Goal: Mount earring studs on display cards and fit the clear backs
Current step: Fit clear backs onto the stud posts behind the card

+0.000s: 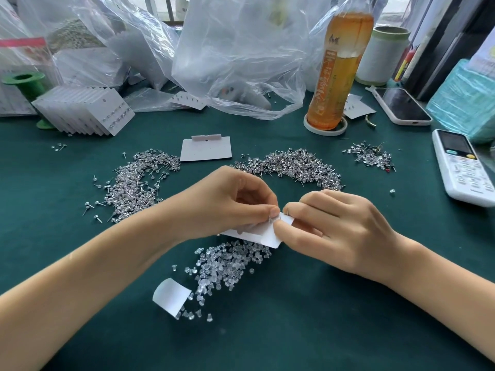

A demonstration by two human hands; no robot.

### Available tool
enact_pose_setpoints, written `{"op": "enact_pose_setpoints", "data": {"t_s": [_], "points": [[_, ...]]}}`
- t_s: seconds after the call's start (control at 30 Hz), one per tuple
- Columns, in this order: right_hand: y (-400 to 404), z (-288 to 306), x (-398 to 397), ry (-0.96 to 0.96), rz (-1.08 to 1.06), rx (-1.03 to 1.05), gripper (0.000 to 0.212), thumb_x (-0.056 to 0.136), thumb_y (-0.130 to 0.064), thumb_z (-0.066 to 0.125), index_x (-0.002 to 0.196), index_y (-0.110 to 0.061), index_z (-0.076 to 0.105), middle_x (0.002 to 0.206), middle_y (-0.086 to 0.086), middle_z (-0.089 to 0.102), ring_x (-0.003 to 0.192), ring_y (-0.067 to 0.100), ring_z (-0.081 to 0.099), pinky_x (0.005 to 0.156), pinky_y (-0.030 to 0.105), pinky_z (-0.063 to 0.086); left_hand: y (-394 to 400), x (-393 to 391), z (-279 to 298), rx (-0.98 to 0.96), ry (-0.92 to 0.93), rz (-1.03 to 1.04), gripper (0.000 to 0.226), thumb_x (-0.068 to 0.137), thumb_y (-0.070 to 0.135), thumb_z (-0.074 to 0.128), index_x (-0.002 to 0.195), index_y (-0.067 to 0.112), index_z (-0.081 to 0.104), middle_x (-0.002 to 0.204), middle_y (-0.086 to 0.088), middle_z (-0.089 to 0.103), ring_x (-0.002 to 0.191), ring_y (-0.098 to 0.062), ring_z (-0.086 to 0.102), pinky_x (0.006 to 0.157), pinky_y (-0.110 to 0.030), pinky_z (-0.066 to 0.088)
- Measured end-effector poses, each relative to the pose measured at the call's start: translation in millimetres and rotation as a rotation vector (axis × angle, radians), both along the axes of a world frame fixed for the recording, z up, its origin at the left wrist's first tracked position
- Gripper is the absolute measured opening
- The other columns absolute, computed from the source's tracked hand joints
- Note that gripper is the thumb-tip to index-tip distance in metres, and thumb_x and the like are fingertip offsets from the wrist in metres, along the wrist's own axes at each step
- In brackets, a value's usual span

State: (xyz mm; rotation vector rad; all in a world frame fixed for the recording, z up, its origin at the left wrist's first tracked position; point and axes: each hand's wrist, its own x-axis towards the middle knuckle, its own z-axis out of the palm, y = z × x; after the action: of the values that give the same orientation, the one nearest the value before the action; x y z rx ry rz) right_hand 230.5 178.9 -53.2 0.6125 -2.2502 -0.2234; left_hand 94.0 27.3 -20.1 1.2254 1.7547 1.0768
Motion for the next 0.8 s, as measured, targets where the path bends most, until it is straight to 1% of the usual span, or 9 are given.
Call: {"op": "enact_pose_setpoints", "data": {"t_s": [0.1,0.23,0.3,0.37,0.4,0.47,0.53,0.6,0.8], "points": [[0,-2,0,0.022,-0.002,0.015,0.016,0.089,0.005,0.055,0.094,-0.006,0.065,0.069,0.008,0.064,0.056,0.025,0.054,0.048,0.033,0.048,1,-3,1,-0.022,0.014,0.002,0.006,0.086,0.007,0.066,0.081,0.004,0.068,0.054,0.006,0.058,0.048,-0.006,0.046,0.051,-0.015,0.037],[2,-2,-3,0.019,0.002,-0.087,0.013,0.092,0.002,0.056,0.095,-0.005,0.066,0.072,0.008,0.065,0.058,0.027,0.056,0.052,0.033,0.050,1,-5,2,-0.041,0.001,0.059,0.011,0.083,0.019,0.068,0.084,0.008,0.072,0.071,-0.007,0.065,0.062,-0.013,0.053,0.057,-0.019,0.041],[3,-3,-4,-0.013,-0.013,-0.328,0.010,0.091,-0.002,0.061,0.089,-0.001,0.070,0.073,0.008,0.067,0.058,0.028,0.055,0.054,0.034,0.051,3,-10,1,0.021,-0.025,0.161,0.021,0.085,0.033,0.063,0.088,0.014,0.073,0.080,-0.001,0.072,0.069,-0.005,0.061,0.063,-0.012,0.048],[1,-2,-4,-0.058,-0.050,-0.668,0.005,0.087,-0.011,0.068,0.088,-0.007,0.070,0.074,0.001,0.068,0.059,0.020,0.054,0.056,0.030,0.049,5,-19,-1,0.119,-0.094,0.322,0.028,0.089,0.039,0.052,0.087,0.020,0.073,0.089,0.001,0.074,0.080,-0.006,0.066,0.075,-0.014,0.051],[0,-1,-3,-0.090,-0.074,-0.854,0.005,0.086,-0.016,0.069,0.090,-0.015,0.068,0.074,-0.005,0.069,0.059,0.018,0.053,0.057,0.027,0.047,6,-25,-2,0.163,-0.092,0.399,0.027,0.093,0.035,0.050,0.086,0.022,0.072,0.090,0.000,0.074,0.081,-0.006,0.066,0.077,-0.015,0.051],[1,2,-3,-0.156,-0.104,-1.176,0.012,0.084,-0.022,0.070,0.088,-0.029,0.061,0.076,-0.011,0.071,0.059,0.018,0.056,0.057,0.027,0.044,4,-33,-6,0.209,0.075,0.466,0.020,0.095,0.024,0.052,0.085,0.023,0.069,0.092,-0.002,0.072,0.078,-0.004,0.063,0.079,-0.021,0.052],[4,5,-5,-0.196,-0.099,-1.400,0.015,0.083,-0.020,0.071,0.085,-0.029,0.060,0.074,-0.012,0.073,0.055,0.013,0.059,0.051,0.026,0.042,1,-38,-11,0.172,0.280,0.386,0.011,0.089,0.016,0.062,0.084,0.023,0.068,0.088,0.000,0.071,0.076,-0.004,0.063,0.079,-0.022,0.050],[7,7,-7,-0.223,-0.100,-1.526,0.016,0.084,-0.010,0.070,0.088,-0.022,0.060,0.070,-0.009,0.074,0.050,0.003,0.058,0.047,0.015,0.038,-1,-38,-13,0.096,0.389,0.244,0.005,0.084,0.015,0.068,0.084,0.019,0.071,0.084,0.002,0.072,0.076,-0.007,0.064,0.077,-0.022,0.050],[12,3,-10,-0.274,-0.114,-1.675,0.015,0.085,-0.012,0.070,0.091,-0.022,0.060,0.072,0.000,0.075,0.046,0.002,0.052,0.048,0.013,0.042,1,-24,-16,0.084,0.546,0.038,0.012,0.081,0.015,0.073,0.091,0.021,0.073,0.080,0.010,0.067,0.073,-0.004,0.059,0.070,-0.012,0.044]]}}
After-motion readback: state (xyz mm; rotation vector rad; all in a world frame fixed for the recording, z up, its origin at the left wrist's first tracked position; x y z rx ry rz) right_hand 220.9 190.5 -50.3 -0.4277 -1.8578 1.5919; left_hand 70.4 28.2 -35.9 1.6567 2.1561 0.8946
